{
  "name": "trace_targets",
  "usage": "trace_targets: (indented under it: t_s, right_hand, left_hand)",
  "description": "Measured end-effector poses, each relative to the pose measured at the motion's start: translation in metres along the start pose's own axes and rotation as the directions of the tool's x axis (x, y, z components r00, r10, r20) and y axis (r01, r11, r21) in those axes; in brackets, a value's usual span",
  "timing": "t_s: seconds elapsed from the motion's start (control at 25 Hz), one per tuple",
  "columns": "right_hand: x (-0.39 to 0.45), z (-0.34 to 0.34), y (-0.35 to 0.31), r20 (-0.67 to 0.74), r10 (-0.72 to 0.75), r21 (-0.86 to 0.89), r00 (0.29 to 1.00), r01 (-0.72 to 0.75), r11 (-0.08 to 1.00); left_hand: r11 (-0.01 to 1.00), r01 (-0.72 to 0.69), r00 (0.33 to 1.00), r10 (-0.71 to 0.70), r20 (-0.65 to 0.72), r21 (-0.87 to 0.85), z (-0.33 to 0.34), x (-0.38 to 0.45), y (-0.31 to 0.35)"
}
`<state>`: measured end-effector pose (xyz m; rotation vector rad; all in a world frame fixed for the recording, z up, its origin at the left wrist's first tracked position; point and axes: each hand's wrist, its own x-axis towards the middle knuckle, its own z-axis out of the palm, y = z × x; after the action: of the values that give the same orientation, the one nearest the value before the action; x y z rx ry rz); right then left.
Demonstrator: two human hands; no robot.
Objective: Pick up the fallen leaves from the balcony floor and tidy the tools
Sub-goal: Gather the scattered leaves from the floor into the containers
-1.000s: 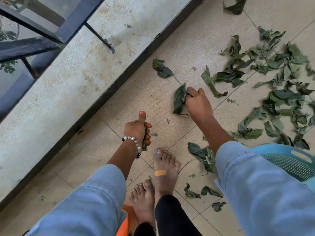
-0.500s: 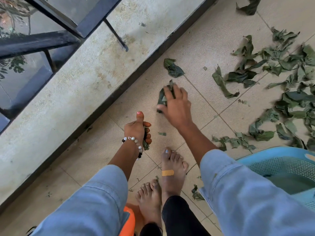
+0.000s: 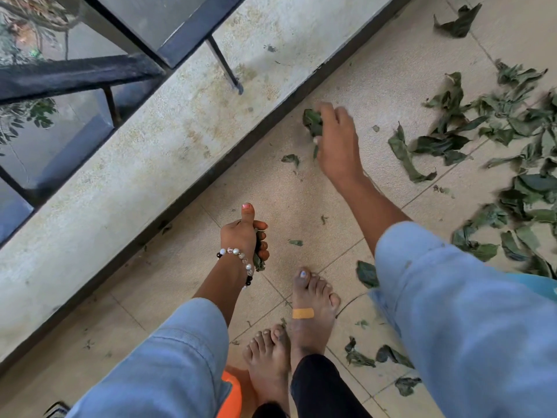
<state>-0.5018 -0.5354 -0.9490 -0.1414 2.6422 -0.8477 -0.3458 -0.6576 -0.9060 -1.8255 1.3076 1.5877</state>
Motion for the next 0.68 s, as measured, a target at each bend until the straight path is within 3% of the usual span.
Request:
trace_targets:
  t_s: [0.04, 0.2, 0.32, 0.48, 0.52, 0.56, 0.6, 0.64, 0.68]
  right_hand:
    - [0.011, 0.002, -0.002, 0.032, 0.028, -0.006, 0.999, -0.028, 1.0]
    - [0.007, 0.036, -0.004, 0.315, 0.107, -0.384, 0.943, 0.024, 0.923]
    - [-0.028, 0.058, 0.0, 0.255, -0.017, -0.472, 0.967, 0.14, 0.87]
    - [-0.047, 0.049, 0.018, 0.211, -0.223, -0.395, 0.952, 0.292, 0.871]
    - [-0.044, 0.043, 0.022, 0.15, -0.174, -0.288, 0.973, 0.211, 0.934]
    - [-0.042, 0.034, 0.023, 0.077, -0.024, -0.058, 0.997, 0.028, 0.998]
    - [-0.042, 0.023, 0.02, 0.072, 0.183, 0.287, 0.98, -0.196, 0.937]
    - [-0.044, 0.009, 0.016, 0.147, 0.336, 0.602, 0.93, -0.354, 0.716]
    - [-0.054, -0.006, 0.008, 0.263, 0.405, 0.789, 0.876, -0.437, 0.433]
  left_hand:
    - [1.0, 0.0, 1.0, 0.0, 0.004, -0.007, 0.002, 0.002, 0.001]
    - [0.999, 0.005, 1.0, -0.005, 0.009, -0.032, 0.006, 0.012, 0.004]
    - [0.999, 0.015, 1.0, -0.014, 0.018, -0.047, 0.005, 0.017, 0.005]
    - [0.998, 0.019, 0.999, -0.018, 0.026, -0.056, 0.001, 0.017, 0.008]
    - [0.998, 0.017, 1.0, -0.015, 0.028, -0.054, 0.0, 0.014, 0.008]
    - [0.998, 0.015, 1.0, -0.013, 0.028, -0.055, 0.0, 0.01, 0.008]
    - [0.998, 0.013, 1.0, -0.012, 0.029, -0.061, 0.0, 0.007, 0.008]
    - [0.997, 0.019, 0.999, -0.016, 0.034, -0.074, 0.0, 0.003, 0.007]
    - [0.995, 0.032, 0.998, -0.028, 0.051, -0.095, 0.0, -0.005, 0.006]
